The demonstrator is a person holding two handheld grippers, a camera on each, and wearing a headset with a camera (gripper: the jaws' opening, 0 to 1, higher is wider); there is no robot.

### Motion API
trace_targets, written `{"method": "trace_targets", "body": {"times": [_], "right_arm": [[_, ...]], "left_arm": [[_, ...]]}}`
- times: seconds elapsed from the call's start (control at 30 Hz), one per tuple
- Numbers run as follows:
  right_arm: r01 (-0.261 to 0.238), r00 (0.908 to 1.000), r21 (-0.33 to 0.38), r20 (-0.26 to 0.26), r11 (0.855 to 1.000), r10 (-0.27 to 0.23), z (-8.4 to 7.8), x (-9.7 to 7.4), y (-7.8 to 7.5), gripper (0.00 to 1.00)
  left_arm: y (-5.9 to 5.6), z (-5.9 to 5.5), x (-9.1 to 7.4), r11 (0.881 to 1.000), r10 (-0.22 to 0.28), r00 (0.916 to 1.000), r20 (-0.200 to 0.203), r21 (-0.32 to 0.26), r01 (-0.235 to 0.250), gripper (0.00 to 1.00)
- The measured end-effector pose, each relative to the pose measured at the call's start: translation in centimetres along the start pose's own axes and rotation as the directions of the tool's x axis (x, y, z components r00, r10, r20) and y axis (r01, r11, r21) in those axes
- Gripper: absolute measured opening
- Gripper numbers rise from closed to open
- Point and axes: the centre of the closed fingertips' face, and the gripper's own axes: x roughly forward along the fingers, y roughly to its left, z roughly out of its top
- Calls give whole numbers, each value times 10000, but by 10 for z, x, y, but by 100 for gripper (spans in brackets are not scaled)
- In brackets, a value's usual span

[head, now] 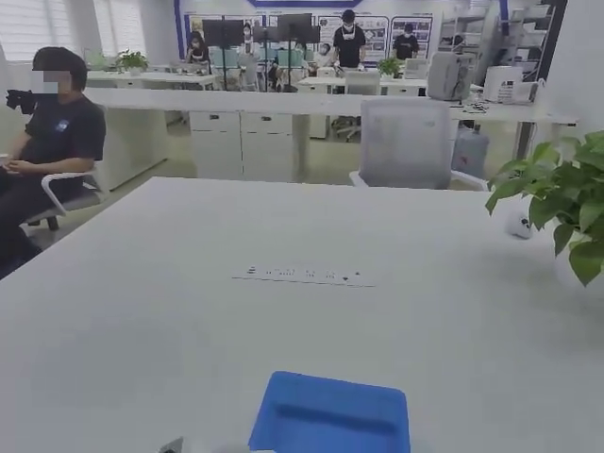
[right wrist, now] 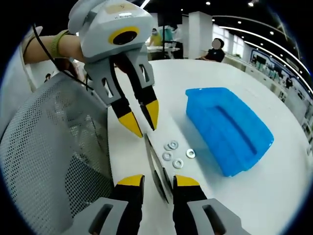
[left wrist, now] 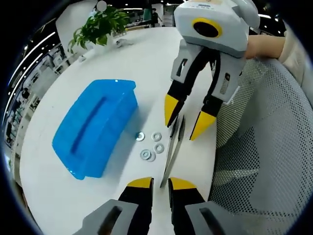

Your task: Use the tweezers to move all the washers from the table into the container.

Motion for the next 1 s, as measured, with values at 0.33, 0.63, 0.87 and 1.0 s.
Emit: {"method": "trace_targets", "body": {"times": [0.33,0.63,0.87,1.0], "right_arm": [[44,10000,-39,-58,10000,-44,-2,0,-3,19],[52,10000,-117,-77,9999,-53,-2,0,-3,18],[85,9999,-127,-65,9999,-85,-2,0,-4,18],[65,10000,-165,-33,9998,-66,-2,-1,-4,17]], "left_arm": [[-3,-3,5,9957,-13,9990,-449,922,55,0],[-7,-4,4,9880,-126,9984,-556,1533,210,0],[-10,2,-10,9863,-291,9991,-298,1613,336,0],[-11,11,-26,9831,-241,9997,-34,1816,243,0]]}}
